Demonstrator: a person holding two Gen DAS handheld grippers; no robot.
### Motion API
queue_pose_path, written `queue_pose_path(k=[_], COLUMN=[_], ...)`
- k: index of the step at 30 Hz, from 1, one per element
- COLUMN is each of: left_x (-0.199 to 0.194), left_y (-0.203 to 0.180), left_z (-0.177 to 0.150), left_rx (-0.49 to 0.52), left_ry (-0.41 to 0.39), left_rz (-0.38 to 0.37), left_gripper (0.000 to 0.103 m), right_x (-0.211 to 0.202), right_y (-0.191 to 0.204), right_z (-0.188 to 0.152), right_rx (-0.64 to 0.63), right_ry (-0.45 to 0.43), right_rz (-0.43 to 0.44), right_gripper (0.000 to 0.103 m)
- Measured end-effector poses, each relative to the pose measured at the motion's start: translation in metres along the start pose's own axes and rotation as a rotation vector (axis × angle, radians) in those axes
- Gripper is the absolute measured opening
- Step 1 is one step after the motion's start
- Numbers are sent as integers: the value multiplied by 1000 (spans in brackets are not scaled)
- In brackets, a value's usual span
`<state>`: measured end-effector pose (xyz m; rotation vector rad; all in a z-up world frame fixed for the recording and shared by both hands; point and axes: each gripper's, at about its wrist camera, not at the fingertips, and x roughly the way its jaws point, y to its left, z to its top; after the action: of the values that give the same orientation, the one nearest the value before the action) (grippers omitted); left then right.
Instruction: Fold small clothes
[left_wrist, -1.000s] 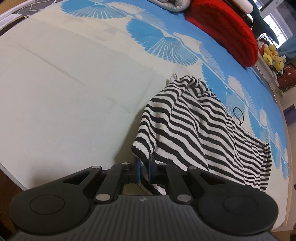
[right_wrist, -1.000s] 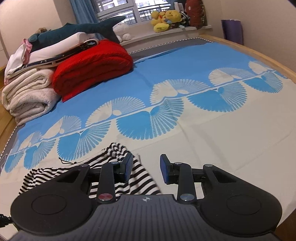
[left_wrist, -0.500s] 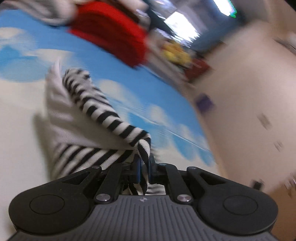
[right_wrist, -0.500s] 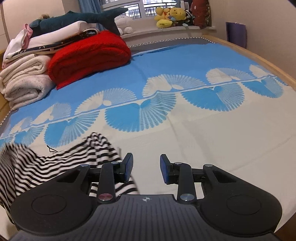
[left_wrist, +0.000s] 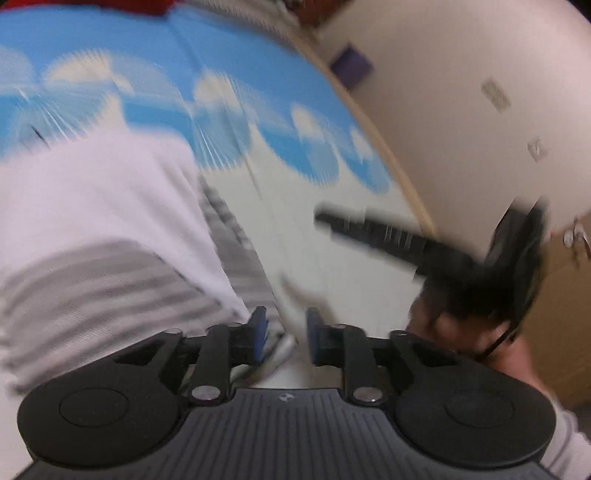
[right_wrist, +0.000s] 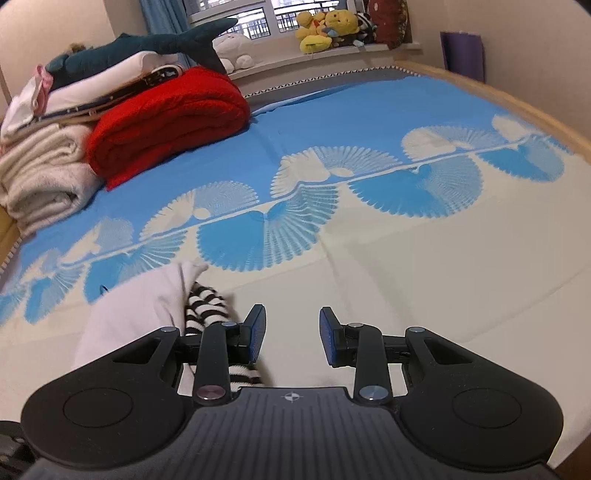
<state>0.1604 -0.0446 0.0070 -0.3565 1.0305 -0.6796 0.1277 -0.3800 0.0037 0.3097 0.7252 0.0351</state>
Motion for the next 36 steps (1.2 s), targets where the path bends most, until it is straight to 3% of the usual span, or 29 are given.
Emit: queue_pose_path(k=[1,5,8,11,12,13,15,17,20,23,25,29,33,36], left_x=[-14,-56,-74,-76,-70,-76,-84,-84,-72,-71,-66,-49,-24,-26], left_y=[2,24,44,70,79,78,73,73,90,97,97,89,76,70], left_z=[5,22,18,-2,-8,-8,-6,-6,-6,-8,-8,-13,-17,-14], left_rx=[16,87,108,30,-30,-45,-3,3,-104,-156,-171,-136,-46,-31], left_ry=[-17,-4,-30,-73,1,6,-49,-52,20,36,53,102,141,86], left_rz=[46,346,418,384,413,424,390,376,337,301,285,268,283,257], left_gripper=[33,33,39,40,38,38,45,62,62,62,62,64,65,65], right_x=[2,18,34,55,61,66,77,86,96,93,83,40,41,51], right_y=[2,14,31,51,57,62,69,74,78,81,75,36,11,13], right_z=[0,3,3,2,1,0,-1,-2,-5,-8,-4,13,12,11], right_rx=[18,87,94,82,72,64,54,47,55,37,61,207,199,156], right_ry=[8,63,117,174,190,203,226,244,264,247,204,33,63,95], right_rz=[28,171,227,234,232,226,207,174,155,172,198,279,111,95], right_gripper=[33,33,35,38,38,38,38,38,38,5,3,2,2,2])
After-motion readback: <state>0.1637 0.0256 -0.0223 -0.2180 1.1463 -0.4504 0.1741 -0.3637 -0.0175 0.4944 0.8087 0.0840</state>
